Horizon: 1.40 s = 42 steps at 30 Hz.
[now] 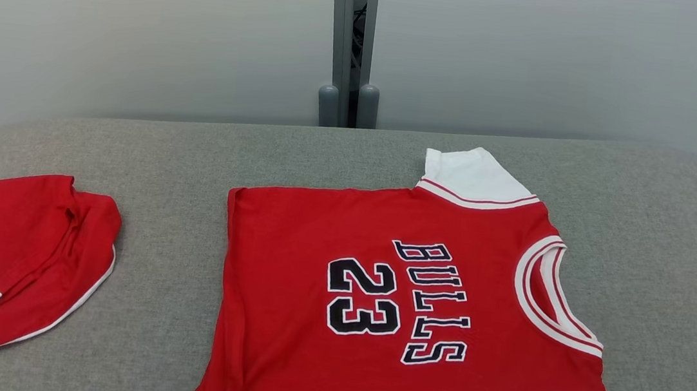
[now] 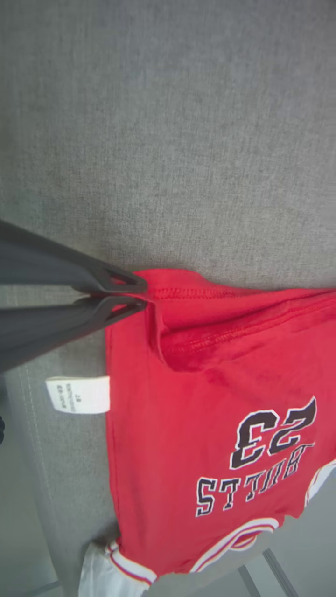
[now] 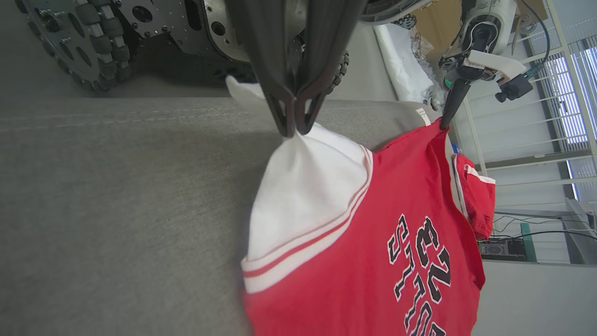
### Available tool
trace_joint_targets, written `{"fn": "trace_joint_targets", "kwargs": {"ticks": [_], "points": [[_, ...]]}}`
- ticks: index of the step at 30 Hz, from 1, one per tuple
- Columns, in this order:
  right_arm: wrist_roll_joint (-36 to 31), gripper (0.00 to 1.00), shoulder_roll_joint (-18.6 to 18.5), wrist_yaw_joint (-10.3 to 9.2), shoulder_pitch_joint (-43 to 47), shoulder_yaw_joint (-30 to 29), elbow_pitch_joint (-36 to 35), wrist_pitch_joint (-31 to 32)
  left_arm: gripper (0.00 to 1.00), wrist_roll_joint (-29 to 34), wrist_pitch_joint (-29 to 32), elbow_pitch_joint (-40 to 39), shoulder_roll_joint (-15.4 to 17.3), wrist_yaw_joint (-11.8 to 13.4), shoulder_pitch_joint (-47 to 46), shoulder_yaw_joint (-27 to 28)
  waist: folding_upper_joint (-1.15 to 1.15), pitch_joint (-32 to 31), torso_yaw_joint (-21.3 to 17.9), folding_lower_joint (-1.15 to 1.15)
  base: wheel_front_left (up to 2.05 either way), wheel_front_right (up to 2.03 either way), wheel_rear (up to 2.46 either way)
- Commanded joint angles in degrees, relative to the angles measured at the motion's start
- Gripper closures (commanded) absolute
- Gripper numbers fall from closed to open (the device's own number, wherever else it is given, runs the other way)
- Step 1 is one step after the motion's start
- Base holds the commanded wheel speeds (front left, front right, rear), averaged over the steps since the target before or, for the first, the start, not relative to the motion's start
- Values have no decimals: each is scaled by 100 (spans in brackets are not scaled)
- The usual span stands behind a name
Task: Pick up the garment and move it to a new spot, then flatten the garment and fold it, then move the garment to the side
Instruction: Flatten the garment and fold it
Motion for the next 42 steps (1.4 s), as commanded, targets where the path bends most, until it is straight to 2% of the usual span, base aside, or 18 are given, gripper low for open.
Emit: {"fn": "trace_joint_targets", "kwargs": {"ticks": [1,7,19,25,42], "points": [[105,100,-76,11,-135,-5,-72,-145,100,-112,-12,-101,-46,-23,-168,103,0,16,6,0,0,0,0],[298,100,-166,12,-323,36,-257,-450,100,-484,43,-258,-218,-106,-391,330,0,57,32,0,0,0,0],[556,100,-65,12,-1004,178,-266,-1291,100,-1266,175,-300,-682,-3,-998,869,0,240,102,0,0,0,0],[521,100,115,12,-1392,333,-27,-1662,100,-1215,165,-21,-778,-13,-1294,827,0,385,123,0,0,0,0],[173,100,464,12,-2132,412,370,-2473,100,-433,-328,854,-832,-245,-1988,362,0,809,120,0,0,0,0]]}}
